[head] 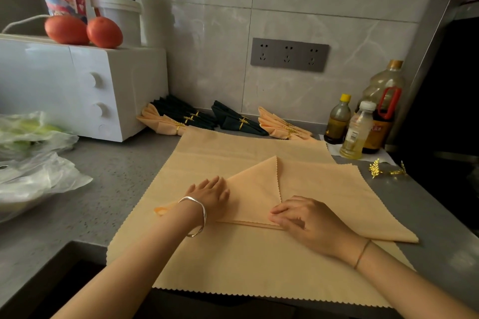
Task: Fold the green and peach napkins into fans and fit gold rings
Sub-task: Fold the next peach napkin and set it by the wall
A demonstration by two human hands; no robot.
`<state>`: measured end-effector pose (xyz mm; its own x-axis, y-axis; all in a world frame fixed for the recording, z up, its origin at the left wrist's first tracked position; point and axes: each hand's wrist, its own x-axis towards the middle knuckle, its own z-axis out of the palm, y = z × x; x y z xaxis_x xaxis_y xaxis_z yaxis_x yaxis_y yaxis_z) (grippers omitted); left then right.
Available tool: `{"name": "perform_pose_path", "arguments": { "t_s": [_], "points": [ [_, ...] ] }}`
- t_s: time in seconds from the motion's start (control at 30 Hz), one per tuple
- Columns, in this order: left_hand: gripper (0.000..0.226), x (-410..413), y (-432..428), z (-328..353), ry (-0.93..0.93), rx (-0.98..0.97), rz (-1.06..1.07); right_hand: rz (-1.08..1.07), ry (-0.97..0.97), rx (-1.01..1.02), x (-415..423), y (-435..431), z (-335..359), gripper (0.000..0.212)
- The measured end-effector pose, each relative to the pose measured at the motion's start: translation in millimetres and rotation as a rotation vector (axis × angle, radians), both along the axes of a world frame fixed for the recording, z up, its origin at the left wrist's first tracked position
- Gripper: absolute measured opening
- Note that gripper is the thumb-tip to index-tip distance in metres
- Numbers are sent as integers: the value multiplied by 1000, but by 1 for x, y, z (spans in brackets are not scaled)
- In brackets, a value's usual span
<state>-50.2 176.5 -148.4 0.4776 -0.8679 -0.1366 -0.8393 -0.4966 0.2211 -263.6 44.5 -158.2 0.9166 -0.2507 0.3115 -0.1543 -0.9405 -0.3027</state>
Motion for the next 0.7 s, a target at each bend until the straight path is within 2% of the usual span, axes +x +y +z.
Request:
{"name": "perform_pose_path", "arguments": {
  "t_s": [0.17, 0.27, 0.37, 0.43, 0.57, 0.7],
  "points": [
    [50, 10, -14, -11, -22, -100, -49, 10, 4, 5, 9, -1, 8, 47],
    [52, 10, -13, -15, -86, -94, -59, -36, 103, 85, 26, -2, 23, 36],
    [53, 9, -13, -15, -117, -75, -71, -78, 74, 108, 58, -3, 31, 30],
    [54, 9, -13, -16, -135, -72, -71, -77, 87, 89, 86, -3, 30, 36],
    [54, 9, -14, -16, -151, -63, -68, -102, 302, -25, 127, -1, 15, 47],
    [55, 9, -14, -18, -141, -76, -57, -122, 404, -10, 133, -6, 0, 51]
  ]
}}
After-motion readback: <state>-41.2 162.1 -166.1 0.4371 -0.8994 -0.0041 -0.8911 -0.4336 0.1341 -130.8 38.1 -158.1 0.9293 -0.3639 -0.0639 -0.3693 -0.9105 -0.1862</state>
